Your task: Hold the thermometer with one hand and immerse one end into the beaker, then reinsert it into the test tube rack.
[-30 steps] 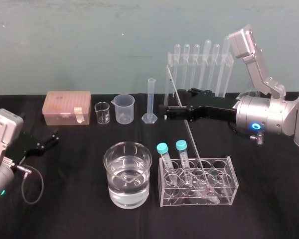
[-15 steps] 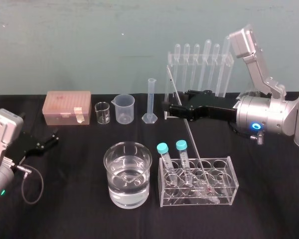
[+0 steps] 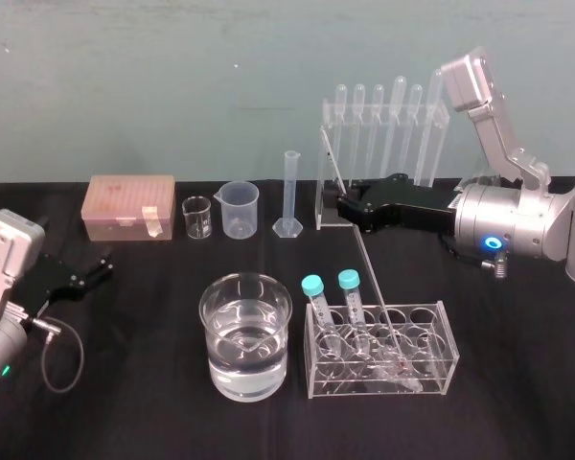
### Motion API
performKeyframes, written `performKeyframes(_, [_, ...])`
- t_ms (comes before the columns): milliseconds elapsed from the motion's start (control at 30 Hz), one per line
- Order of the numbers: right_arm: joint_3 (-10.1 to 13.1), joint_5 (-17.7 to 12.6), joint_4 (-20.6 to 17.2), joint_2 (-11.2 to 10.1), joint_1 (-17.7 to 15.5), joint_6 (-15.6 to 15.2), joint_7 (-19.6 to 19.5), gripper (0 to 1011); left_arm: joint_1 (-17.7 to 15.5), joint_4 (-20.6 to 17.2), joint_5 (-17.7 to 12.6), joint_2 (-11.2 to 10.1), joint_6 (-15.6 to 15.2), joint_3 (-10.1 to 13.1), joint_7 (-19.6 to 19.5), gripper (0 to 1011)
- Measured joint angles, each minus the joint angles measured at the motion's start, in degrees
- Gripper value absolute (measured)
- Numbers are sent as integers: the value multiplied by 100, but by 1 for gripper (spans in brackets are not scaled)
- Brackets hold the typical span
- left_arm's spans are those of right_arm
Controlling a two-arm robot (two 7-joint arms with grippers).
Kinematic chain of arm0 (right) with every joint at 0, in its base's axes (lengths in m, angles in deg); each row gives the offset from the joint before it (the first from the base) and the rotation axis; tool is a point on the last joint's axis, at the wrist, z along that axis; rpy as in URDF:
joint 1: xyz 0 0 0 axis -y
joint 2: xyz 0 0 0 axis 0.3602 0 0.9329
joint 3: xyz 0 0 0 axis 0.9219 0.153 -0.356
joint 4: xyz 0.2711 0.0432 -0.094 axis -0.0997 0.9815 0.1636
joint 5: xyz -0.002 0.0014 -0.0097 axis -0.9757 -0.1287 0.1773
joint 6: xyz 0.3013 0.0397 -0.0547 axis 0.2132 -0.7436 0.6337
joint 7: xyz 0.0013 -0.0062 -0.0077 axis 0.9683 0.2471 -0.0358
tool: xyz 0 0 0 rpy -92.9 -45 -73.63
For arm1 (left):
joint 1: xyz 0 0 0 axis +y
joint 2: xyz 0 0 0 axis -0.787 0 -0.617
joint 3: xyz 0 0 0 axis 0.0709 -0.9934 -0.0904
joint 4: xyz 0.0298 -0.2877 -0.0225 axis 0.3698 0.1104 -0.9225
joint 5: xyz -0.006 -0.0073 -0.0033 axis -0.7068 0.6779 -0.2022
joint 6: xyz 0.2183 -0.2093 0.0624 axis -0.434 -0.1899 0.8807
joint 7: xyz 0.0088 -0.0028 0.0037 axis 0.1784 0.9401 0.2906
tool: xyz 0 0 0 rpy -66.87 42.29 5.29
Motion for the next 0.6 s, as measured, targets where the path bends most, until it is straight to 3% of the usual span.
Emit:
performKeyframes(167, [0,0,0,0,0,0,1,59,0,0,0,0,0,0,0,1008])
performKeyframes(367, [0,-4,-1,0,-2,4,1,56,0,0,0,0,0,0,0,1008])
performKeyframes(500, [41,-100,-55,-1,-110,204,7,56,0,0,0,0,0,0,0,1008])
performKeyframes(600, [138,-161,-157,-11,-272,615,27,57,0,0,0,0,0,0,0,1008])
